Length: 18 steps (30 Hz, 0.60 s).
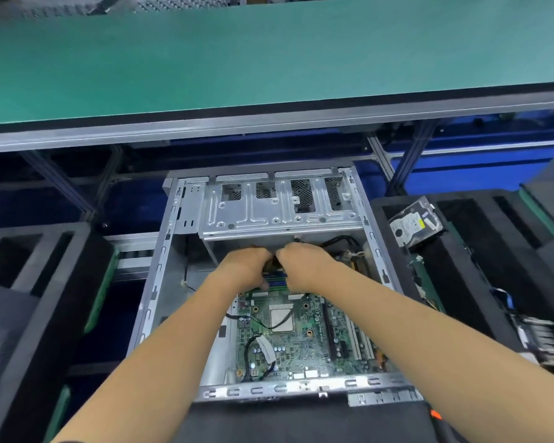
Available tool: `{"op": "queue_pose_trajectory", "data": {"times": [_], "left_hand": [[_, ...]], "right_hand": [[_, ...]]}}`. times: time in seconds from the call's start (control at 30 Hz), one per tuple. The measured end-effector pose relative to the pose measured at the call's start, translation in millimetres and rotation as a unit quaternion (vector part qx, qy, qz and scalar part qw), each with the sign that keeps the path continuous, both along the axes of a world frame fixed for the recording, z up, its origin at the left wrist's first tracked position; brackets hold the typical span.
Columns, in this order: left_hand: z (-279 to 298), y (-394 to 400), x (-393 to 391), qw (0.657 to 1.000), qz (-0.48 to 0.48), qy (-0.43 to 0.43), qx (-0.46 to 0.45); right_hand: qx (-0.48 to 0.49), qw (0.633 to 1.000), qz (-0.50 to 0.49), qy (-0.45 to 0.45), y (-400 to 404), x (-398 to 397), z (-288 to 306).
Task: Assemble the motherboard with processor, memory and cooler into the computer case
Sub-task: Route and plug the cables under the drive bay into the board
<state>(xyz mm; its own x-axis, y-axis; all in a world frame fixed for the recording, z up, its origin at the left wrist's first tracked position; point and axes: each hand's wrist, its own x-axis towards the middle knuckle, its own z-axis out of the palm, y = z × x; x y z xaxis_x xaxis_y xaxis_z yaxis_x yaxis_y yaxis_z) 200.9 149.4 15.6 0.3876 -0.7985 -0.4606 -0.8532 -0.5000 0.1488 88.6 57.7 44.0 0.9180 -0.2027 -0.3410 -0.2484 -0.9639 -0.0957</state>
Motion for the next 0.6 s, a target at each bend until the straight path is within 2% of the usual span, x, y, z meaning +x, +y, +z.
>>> {"op": "queue_pose_trajectory", "data": {"times": [0.23, 0.6], "left_hand": [[-7.5, -5.5, 0.9, 1.0, -0.021, -0.005, -0.003], [-4.1, -4.8, -4.9, 0.996, -0.069, -0.057, -0.008]], "right_hand": [[-0.046, 0.998, 0.004, 0.043, -1.1, 6.5, -14.0], [-0.028, 0.999, -0.001, 0.047, -1.6, 2.5, -13.2]]}}
